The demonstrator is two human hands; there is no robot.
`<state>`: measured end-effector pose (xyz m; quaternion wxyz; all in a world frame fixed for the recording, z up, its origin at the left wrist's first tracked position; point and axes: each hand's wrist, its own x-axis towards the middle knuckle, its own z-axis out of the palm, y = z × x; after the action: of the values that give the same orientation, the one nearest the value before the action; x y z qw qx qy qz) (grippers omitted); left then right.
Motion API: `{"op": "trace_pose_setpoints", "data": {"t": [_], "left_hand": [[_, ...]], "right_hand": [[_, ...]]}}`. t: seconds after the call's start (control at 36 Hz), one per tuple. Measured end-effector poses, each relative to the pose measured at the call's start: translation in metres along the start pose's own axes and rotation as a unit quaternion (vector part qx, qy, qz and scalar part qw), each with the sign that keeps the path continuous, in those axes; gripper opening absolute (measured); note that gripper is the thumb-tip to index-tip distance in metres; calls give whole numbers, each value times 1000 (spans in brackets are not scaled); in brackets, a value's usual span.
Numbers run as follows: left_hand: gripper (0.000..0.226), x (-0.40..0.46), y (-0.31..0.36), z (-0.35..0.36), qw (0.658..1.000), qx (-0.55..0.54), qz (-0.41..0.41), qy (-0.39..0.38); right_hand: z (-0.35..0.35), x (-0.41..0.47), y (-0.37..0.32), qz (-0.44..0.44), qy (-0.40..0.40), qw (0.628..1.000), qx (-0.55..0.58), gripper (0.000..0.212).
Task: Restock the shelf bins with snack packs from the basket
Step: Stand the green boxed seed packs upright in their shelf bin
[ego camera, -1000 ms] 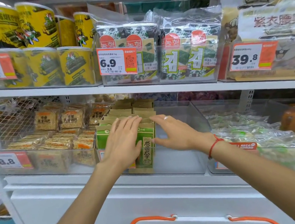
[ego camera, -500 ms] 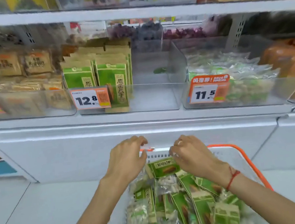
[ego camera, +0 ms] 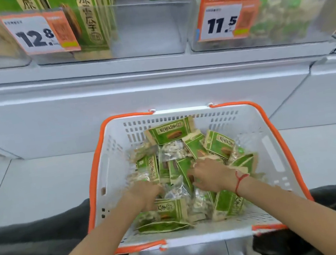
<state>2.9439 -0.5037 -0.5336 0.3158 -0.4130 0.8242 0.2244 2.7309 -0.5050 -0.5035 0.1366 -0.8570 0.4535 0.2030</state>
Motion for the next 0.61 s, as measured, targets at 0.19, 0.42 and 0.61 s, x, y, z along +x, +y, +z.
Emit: {"op": "trace_pose_setpoints", "data": {"t": [0.19, 0.42, 0.61], "left_hand": [[37, 9, 21, 12, 982, 187, 16, 26], [35, 11, 17, 7, 995, 76, 33, 47], [7, 20, -10, -1, 980, -182, 15, 83]], "right_hand": [[19, -9, 6, -1, -77, 993, 91, 35], [-15, -14, 27, 32, -177, 969, 166, 48], [-38, -28, 55, 89, -188, 977, 55, 56]]}}
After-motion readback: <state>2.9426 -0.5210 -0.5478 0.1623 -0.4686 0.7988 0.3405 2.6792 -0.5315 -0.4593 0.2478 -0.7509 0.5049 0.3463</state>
